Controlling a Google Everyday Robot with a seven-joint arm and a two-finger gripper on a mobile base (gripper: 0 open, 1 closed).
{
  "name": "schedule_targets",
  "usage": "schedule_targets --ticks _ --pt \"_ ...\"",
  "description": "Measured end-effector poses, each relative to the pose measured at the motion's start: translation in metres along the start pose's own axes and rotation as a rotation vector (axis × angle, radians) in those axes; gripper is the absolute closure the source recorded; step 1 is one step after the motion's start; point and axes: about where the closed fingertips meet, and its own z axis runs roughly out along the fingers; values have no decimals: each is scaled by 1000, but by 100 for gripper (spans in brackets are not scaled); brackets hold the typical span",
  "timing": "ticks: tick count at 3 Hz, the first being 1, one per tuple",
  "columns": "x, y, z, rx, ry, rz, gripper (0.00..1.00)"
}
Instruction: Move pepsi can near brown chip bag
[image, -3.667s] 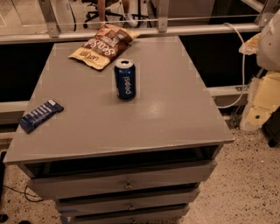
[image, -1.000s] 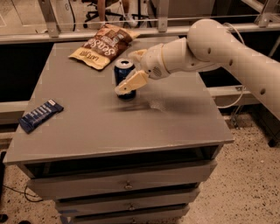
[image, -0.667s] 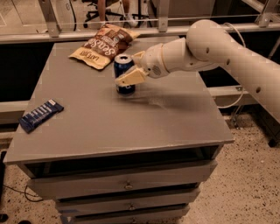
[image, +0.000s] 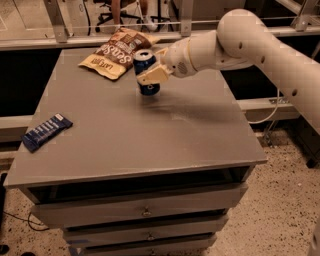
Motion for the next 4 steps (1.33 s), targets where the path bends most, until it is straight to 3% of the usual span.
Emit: schedule_targets --ticks 1,3,4 --pt "-4 -2 0 3 -6 -4 100" --pt "-10 -8 1 22 -27 -29 100" --pt "-11 -37 17 35 -25 -60 100"
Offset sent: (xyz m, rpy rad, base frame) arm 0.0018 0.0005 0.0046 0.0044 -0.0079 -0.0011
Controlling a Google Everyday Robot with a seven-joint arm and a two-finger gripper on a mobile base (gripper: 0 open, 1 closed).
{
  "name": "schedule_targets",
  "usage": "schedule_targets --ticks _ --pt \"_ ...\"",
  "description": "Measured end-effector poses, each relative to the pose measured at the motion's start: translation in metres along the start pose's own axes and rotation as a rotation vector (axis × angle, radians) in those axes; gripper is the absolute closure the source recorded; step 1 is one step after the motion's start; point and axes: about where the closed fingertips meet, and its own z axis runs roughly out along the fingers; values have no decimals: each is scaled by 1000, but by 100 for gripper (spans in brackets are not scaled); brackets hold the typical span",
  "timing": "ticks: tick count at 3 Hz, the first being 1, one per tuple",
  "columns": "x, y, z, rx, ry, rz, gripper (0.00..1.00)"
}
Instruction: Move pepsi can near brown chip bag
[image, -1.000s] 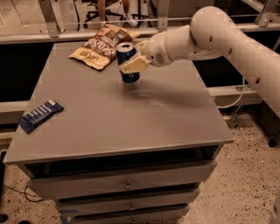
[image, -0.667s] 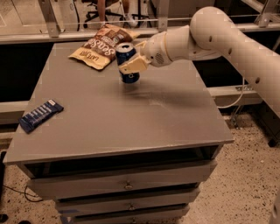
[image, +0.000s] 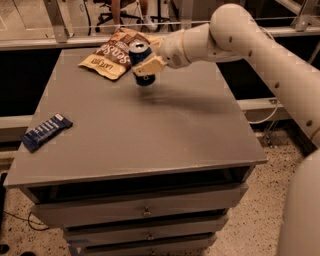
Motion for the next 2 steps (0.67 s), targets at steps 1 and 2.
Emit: schedule_targets --ticks 1,2 --pt "-6 -40 17 18 -4 -30 100" --pt "-19 -70 28 33 -36 -50 100"
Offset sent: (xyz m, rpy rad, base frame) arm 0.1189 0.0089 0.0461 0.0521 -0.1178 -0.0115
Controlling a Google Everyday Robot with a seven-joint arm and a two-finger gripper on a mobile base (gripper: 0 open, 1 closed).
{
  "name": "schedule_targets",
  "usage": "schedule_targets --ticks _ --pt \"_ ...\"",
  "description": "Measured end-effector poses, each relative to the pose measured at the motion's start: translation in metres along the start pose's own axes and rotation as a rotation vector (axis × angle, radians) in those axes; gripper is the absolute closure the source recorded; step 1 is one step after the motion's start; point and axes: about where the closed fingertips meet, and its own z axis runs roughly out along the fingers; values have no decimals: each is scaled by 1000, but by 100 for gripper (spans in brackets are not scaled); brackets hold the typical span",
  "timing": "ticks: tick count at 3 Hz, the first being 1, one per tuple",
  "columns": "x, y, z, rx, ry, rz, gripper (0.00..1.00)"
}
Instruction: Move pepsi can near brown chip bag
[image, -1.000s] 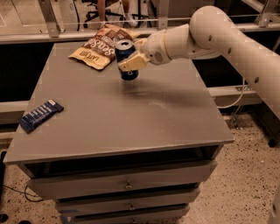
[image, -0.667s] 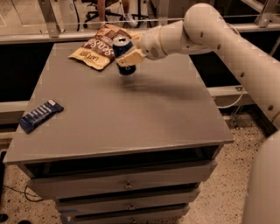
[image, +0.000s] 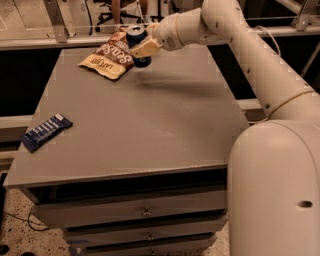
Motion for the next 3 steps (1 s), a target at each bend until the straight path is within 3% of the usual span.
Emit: schedule_targets --ticks 2,3 --pt "11 -11 34 -12 8 43 100" --pt "22 -13 45 -11 37 62 85"
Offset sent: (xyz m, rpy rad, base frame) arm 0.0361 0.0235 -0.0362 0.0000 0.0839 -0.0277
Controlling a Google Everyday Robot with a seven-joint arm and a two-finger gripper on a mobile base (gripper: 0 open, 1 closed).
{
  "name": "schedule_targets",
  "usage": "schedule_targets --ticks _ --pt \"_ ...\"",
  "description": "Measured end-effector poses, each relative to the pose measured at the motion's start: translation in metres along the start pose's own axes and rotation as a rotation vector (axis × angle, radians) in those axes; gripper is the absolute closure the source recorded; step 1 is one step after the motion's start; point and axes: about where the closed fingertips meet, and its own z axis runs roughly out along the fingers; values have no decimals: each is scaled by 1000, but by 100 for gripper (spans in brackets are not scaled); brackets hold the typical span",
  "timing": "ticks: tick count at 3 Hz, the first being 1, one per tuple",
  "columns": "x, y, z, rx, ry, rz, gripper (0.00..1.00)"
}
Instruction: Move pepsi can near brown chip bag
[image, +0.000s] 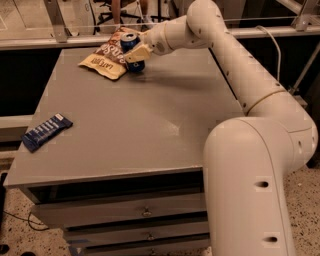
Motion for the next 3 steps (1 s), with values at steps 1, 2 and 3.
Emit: schedule_targets --ticks 1,2,3 --pt "8 -4 2 12 24 11 61" --pt "14 -5 4 18 36 20 38" --pt "18 -6 4 21 42 28 15"
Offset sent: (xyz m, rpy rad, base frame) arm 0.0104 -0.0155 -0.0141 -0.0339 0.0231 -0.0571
